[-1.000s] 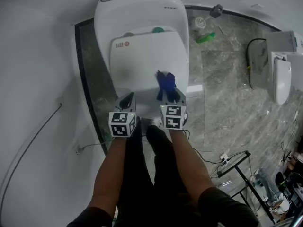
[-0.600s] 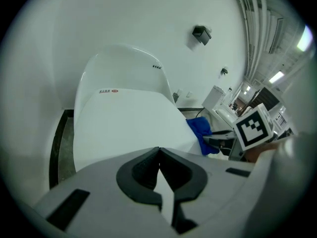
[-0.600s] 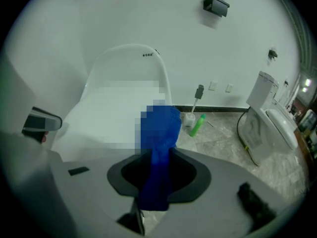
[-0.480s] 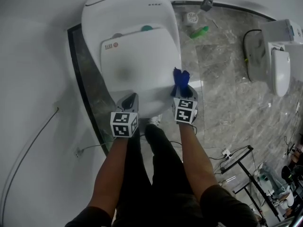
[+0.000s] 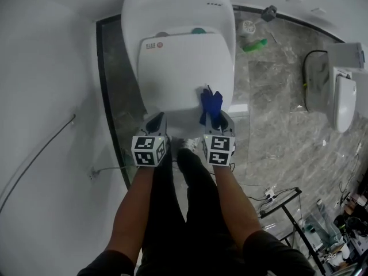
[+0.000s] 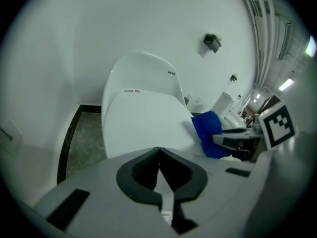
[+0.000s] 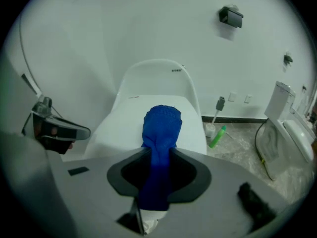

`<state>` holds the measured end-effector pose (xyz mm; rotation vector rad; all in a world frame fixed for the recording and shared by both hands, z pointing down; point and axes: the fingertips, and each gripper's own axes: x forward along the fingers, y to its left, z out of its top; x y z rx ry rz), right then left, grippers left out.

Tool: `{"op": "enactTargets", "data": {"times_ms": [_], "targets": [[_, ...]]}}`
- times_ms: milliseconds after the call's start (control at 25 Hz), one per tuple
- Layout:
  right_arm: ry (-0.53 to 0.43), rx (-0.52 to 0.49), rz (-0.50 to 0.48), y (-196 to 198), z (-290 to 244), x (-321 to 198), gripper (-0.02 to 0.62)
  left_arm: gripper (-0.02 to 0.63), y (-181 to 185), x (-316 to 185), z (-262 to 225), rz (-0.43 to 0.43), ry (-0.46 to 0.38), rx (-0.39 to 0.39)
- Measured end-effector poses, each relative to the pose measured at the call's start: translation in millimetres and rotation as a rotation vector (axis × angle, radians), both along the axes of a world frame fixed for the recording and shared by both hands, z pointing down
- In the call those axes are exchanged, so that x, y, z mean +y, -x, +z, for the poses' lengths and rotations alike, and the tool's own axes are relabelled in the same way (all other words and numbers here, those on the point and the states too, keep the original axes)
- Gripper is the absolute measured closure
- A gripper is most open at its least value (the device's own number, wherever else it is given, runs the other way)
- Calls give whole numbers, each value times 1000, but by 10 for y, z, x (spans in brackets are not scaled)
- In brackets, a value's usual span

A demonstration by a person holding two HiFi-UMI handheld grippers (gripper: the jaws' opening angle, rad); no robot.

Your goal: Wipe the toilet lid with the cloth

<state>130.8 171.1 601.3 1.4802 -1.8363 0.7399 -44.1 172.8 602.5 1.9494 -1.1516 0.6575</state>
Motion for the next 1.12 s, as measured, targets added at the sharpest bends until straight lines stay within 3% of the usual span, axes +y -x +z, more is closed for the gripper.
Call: {"op": "enactTargets", "data": {"times_ms": [360,560,800,1120], "targets": [[41,-136,-266,1268,-53,373,500,595,544,370,-88,-154,10,-16],[96,-138,-337,1761,179,601,500,595,808,618,-54,-174,36,-30],[113,-64,-353,1864,477,707,500,595,982,717,86,-184,49,-32],[85,-42,-265,1479,443,679,501,595,591,743,137,-95,57,-5]]}}
